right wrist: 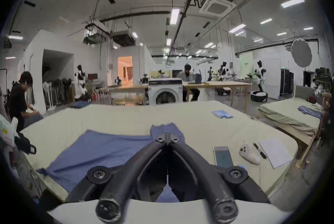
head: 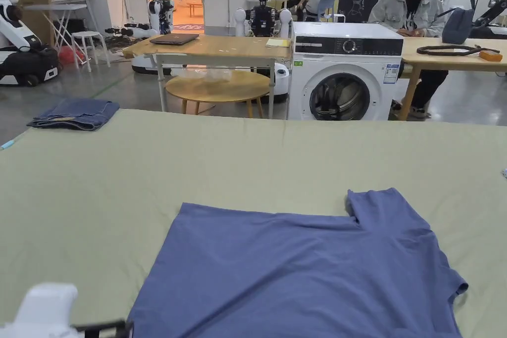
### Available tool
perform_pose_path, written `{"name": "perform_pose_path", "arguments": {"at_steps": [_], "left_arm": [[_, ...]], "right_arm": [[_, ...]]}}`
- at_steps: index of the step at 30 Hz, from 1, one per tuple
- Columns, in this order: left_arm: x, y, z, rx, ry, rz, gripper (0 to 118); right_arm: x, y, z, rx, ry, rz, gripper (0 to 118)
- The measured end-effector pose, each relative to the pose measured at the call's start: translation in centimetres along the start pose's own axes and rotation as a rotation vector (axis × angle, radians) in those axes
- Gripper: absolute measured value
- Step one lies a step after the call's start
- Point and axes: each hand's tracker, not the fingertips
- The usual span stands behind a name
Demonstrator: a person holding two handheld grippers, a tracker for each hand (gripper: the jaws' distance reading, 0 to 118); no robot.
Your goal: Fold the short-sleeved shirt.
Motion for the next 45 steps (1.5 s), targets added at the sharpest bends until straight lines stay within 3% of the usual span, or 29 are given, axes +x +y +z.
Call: {"name": "perform_pose_path", "arguments": {"at_steps": [3, 5, 6, 8, 9, 11, 12, 13, 14, 15, 16, 18, 21, 22, 23, 24, 25, 28, 34, 39, 45], "left_arm": [[-0.2, -3.0, -2.4, -0.114, 0.015, -0.046, 102], [-0.2, -4.1, -3.9, -0.162, -0.005, -0.041, 95], [-0.2, -4.2, -4.6, -0.162, -0.011, -0.029, 80], [-0.3, -4.4, -5.9, -0.217, -0.031, 0.002, 37], [-0.3, -4.4, -6.6, -0.250, -0.051, -0.004, 35], [0.1, -4.4, -6.6, -0.234, -0.002, -0.055, 31], [0.4, -4.1, -6.3, -0.230, -0.009, -0.065, 29], [0.5, -3.8, -5.9, -0.221, -0.012, -0.066, 29], [0.4, -3.6, -5.3, -0.193, -0.016, -0.056, 21], [0.3, -3.5, -4.7, -0.155, -0.027, -0.025, 3], [0.2, -3.1, -4.2, -0.136, -0.041, 0.003, 3], [0.1, -2.5, -3.4, -0.127, -0.075, 0.047, 3], [0.1, -1.9, -2.8, -0.113, -0.092, 0.070, 3], [0.2, -1.9, -2.9, -0.110, -0.086, 0.066, 3], [0.2, -1.9, -3.0, -0.110, -0.077, 0.059, 3], [0.3, -1.7, -3.1, -0.113, -0.062, 0.052, 3], [0.2, -1.4, -3.0, -0.112, -0.056, 0.056, 3], [-0.4, 0.2, -2.2, -0.087, -0.090, 0.126, 3], [-0.9, 8.4, -3.4, 0.035, -0.121, 0.202, 3], [0.3, 14.0, -10.5, -0.014, -0.142, 0.208, 3], [0.0, 14.9, -20.0, -0.200, -0.088, 0.300, 6]], "right_arm": [[0.5, -1.4, -0.6, -0.073, -0.002, 0.005, 0], [0.7, -2.5, -0.9, -0.119, -0.003, 0.009, 0], [0.9, -2.8, -1.2, -0.142, -0.005, 0.010, 0], [1.3, -4.1, -1.7, -0.198, -0.007, 0.005, 1], [1.6, -4.7, -2.0, -0.240, -0.008, 0.002, 18], [1.8, -5.5, -2.6, -0.314, -0.026, -0.006, 85], [2.3, -6.2, -3.1, -0.375, -0.027, 0.003, 85], [2.6, -7.1, -3.9, -0.466, -0.024, 0.008, 96], [2.7, -8.1, -4.6, -0.548, -0.029, 0.006, 114], [3.2, -8.7, -5.0, -0.534, -0.023, 0.013, 118], [3.6, -9.7, -5.5, -0.602, -0.031, 0.022, 118], [3.9, -11.0, -6.1, -0.676, -0.041, 0.040, 118], [5.1, -12.3, -7.5, -0.722, -0.031, -0.006, 113], [4.7, -12.4, -7.1, -0.728, -0.016, -0.039, 99], [5.0, -12.4, -7.2, -0.734, 0.000, -0.065, 69], [5.4, -12.3, -7.4, -0.734, 0.000, -0.062, 16], [5.0, -12.1, -7.1, -0.713, 0.014, -0.081, 5], [4.0, -9.6, -6.1, -0.613, 0.028, 0.006, 5], [3.7, -2.0, -9.7, -0.452, 0.059, -0.041, 5], [4.0, -1.0, -17.9, -0.526, 0.057, -0.045, 5], [3.9, -4.6, -25.2, -0.657, 0.032, -0.041, 6]]}}
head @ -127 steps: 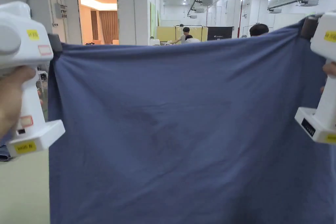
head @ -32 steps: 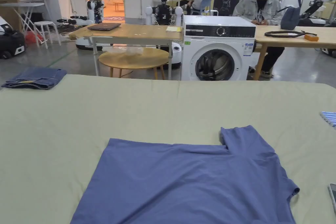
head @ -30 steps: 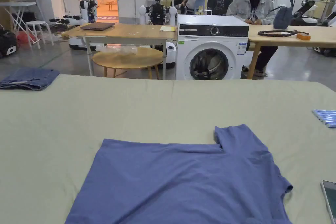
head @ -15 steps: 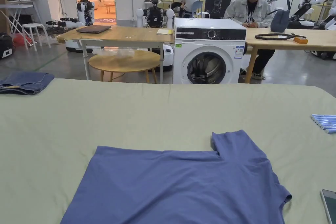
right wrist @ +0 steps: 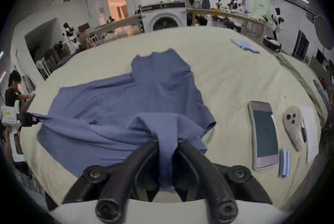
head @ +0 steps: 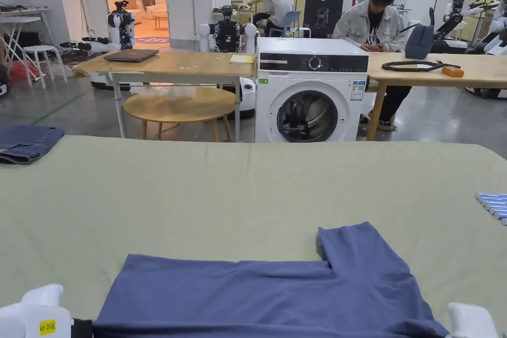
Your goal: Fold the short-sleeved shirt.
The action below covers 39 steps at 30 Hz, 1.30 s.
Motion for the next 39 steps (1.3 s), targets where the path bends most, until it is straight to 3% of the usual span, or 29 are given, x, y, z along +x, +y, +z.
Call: {"name": "perform_pose_path", "arguments": {"at_steps": [2, 3, 4, 6, 7, 10, 14, 15, 16, 17, 18, 19, 23, 29, 30, 32, 33, 38, 39], "left_arm": [[-0.6, -0.1, -0.7, -0.009, -0.002, 0.067, 24], [-0.9, -0.3, -0.5, -0.002, -0.023, 0.085, 42], [-1.1, -0.4, -0.1, 0.007, -0.066, 0.095, 55], [-1.8, -1.0, 1.9, 0.050, -0.169, 0.105, 85], [-1.8, -1.2, 3.1, 0.085, -0.191, 0.098, 89], [-1.0, -1.9, 7.4, 0.191, -0.207, -0.021, 89], [2.5, -4.2, 12.6, 0.374, 0.043, -0.240, 85], [3.0, -4.9, 13.7, 0.408, 0.054, -0.281, 66], [3.4, -5.4, 14.6, 0.427, 0.050, -0.295, 43], [3.6, -5.9, 15.4, 0.450, 0.039, -0.287, 19], [2.9, -6.2, 15.3, 0.454, 0.016, -0.268, 0], [2.9, -6.7, 15.8, 0.458, 0.002, -0.257, 0], [2.3, -7.7, 16.5, 0.379, -0.105, -0.189, 0], [0.7, -6.6, 13.9, 0.273, -0.052, -0.138, 0], [0.5, -6.1, 12.9, 0.233, -0.045, -0.111, 15], [0.0, -4.8, 10.4, 0.121, -0.027, -0.063, 92], [-0.1, -4.4, 9.0, 0.075, -0.038, -0.056, 115], [0.7, -3.6, 2.2, -0.080, 0.046, -0.064, 116], [0.8, -3.6, 0.6, -0.110, 0.084, -0.073, 109]], "right_arm": [[-0.5, -0.3, -1.0, -0.012, -0.041, 0.041, 9], [-0.6, -0.5, -1.0, 0.000, -0.055, 0.057, 25], [-0.7, -0.7, -0.7, 0.020, -0.085, 0.069, 47], [-0.4, -1.0, 0.4, 0.066, -0.091, 0.057, 106], [-0.4, -1.1, 1.4, 0.105, -0.086, 0.050, 113], [-0.5, -0.8, 5.8, 0.275, -0.103, 0.047, 113], [-1.2, -0.2, 10.8, 0.443, -0.082, 0.036, 113], [-1.5, -0.2, 11.9, 0.465, -0.075, 0.039, 110], [-1.6, -0.3, 12.9, 0.476, -0.058, 0.045, 99], [-1.7, -0.2, 13.6, 0.484, -0.021, 0.047, 72], [-1.9, -0.3, 14.6, 0.472, 0.006, 0.034, 11], [-2.1, -0.4, 15.1, 0.463, 0.002, 0.027, 0], [-1.7, -1.0, 17.4, 0.451, 0.003, 0.057, 0], [-1.1, -3.3, 15.9, 0.367, -0.003, 0.083, 0], [-0.8, -3.6, 15.7, 0.345, -0.005, 0.075, 0], [-0.3, -3.9, 15.2, 0.301, -0.011, 0.061, 0], [-0.3, -4.6, 14.0, 0.260, -0.015, 0.050, 0], [0.5, -5.9, 11.5, 0.153, -0.044, 0.020, 0], [0.7, -6.0, 10.9, 0.135, -0.050, 0.015, 0]]}}
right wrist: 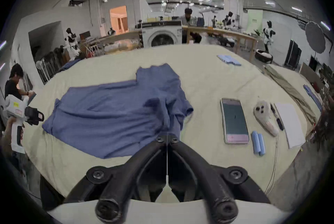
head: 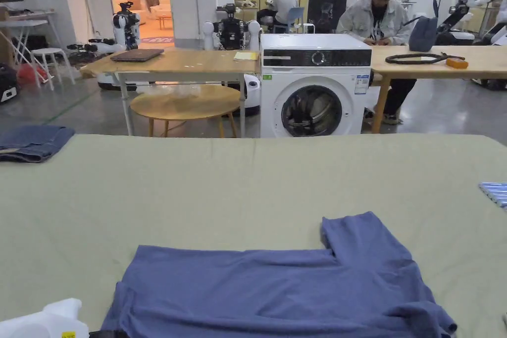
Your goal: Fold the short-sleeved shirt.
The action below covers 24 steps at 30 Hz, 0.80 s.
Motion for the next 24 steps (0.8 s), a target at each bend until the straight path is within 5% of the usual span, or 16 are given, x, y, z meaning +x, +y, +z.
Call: {"name": "perform_pose_path", "arguments": {"at_steps": [2, 4, 5, 6, 7, 10, 14, 16, 20, 21, 22, 24], "left_arm": [[0.4, -0.2, -2.3, -0.055, 0.066, -0.017, 64], [1.0, -0.8, -2.4, -0.021, 0.088, -0.067, 60], [1.2, -0.8, -1.7, -0.011, 0.113, -0.076, 58], [1.3, -0.9, -1.2, -0.012, 0.108, -0.081, 48], [1.3, -1.0, -0.9, -0.013, 0.107, -0.093, 37], [1.2, -0.9, -0.1, -0.021, 0.052, -0.091, 16], [1.3, -1.3, 0.0, -0.009, 0.043, -0.088, 15], [1.2, -1.5, -0.1, -0.010, 0.043, -0.090, 15], [1.1, -1.8, 0.4, -0.011, 0.033, -0.083, 15], [1.0, -1.9, 1.0, -0.007, 0.022, -0.079, 15], [0.9, -2.1, 1.7, 0.000, 0.002, -0.070, 15], [0.8, -2.5, 3.3, 0.009, -0.013, -0.068, 15]], "right_arm": [[0.1, -0.7, -1.1, -0.037, -0.007, -0.008, 0], [0.5, -1.0, -2.1, -0.059, -0.019, -0.012, 21], [0.7, -1.0, -2.7, -0.074, -0.030, -0.011, 49], [0.7, -1.3, -3.7, -0.108, -0.049, -0.013, 98], [0.8, -1.2, -4.8, -0.140, -0.059, -0.018, 118], [0.4, 0.7, -8.1, -0.162, -0.062, -0.006, 118], [-0.5, 2.5, -12.7, -0.221, -0.064, -0.005, 115], [-1.3, 3.3, -15.1, -0.334, -0.025, 0.015, 76], [-2.7, 2.6, -14.0, -0.312, -0.038, 0.092, 62], [-2.9, 2.4, -12.8, -0.286, -0.002, 0.095, 22], [-2.8, 1.9, -11.6, -0.264, 0.043, 0.083, 9], [-3.3, 2.4, -9.7, -0.274, 0.014, 0.107, 9]]}}
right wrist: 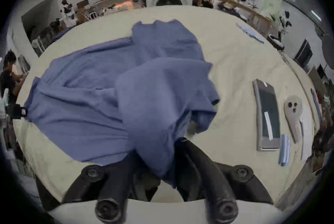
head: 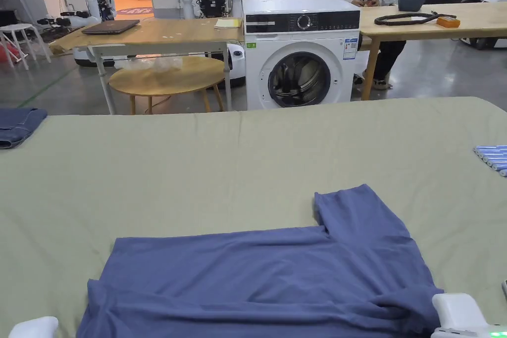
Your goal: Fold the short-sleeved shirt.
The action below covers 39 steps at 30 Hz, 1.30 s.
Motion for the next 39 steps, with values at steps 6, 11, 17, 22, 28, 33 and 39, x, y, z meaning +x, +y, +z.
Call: {"name": "perform_pose_path", "arguments": {"at_steps": [6, 11, 17, 22, 28, 33, 39], "left_arm": [[-0.5, -3.7, 6.2, 0.043, -0.028, -0.019, 15], [-2.2, -9.1, 6.2, -0.050, 0.025, -0.053, 15], [-3.9, -12.0, 5.8, -0.052, -0.099, 0.064, 40], [-2.0, -9.5, 12.8, 0.253, -0.066, -0.070, 59], [3.0, -4.7, 17.6, 0.689, 0.032, -0.140, 65], [5.2, -1.0, 16.2, 0.588, -0.083, -0.168, 0], [3.9, 3.3, 11.7, 0.415, -0.118, -0.121, 0]], "right_arm": [[2.4, -3.3, 7.5, 0.034, 0.119, -0.079, 9], [3.8, -7.7, 8.9, -0.043, 0.130, -0.077, 9], [4.4, -11.2, 7.2, -0.081, 0.011, -0.097, 91], [5.7, -8.2, 13.5, 0.230, -0.003, -0.124, 109], [3.8, -2.8, 19.6, 0.593, 0.031, -0.140, 109], [1.6, 0.1, 18.8, 0.595, 0.126, -0.125, 0], [0.3, -0.4, 14.3, 0.505, 0.153, -0.075, 0]]}}
